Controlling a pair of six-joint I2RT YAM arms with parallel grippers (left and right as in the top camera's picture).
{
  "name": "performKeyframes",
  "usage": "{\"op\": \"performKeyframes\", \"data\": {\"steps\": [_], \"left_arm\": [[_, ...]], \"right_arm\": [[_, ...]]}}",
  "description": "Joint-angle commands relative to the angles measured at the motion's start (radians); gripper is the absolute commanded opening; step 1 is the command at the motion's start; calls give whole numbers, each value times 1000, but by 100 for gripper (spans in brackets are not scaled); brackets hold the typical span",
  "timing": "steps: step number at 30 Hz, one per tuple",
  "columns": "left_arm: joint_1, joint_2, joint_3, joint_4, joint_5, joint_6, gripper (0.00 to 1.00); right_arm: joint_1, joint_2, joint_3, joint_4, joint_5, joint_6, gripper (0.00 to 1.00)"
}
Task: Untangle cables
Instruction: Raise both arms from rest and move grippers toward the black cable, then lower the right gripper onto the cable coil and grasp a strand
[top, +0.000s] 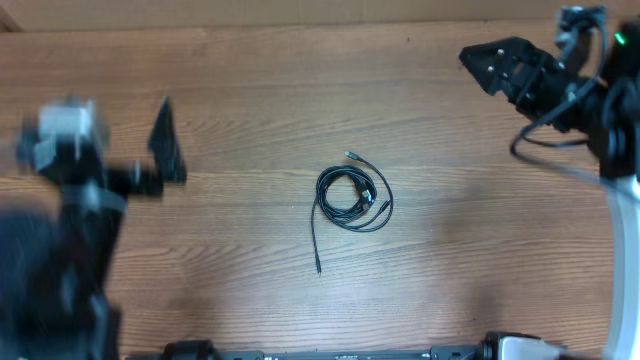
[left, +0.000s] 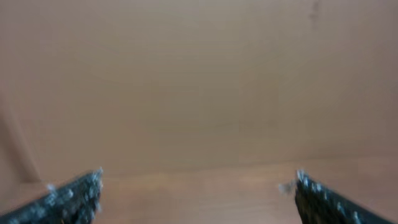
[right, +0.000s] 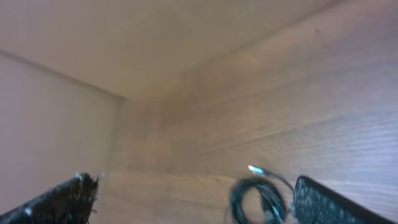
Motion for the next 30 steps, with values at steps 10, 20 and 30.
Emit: {"op": "performKeyframes", "data": {"steps": [10,20,30], "left_arm": [[-70,795,635,-559,417,31,100],[-128,1050,634,-650,501,-40,100],[-248,994,635,-682,-82,-201,100]], "right_arm": [[-2,53,75,-179,114,-283,100],[32,74,-116,-234,109,-280,100],[345,99,-495,50,387,-145,100]]}}
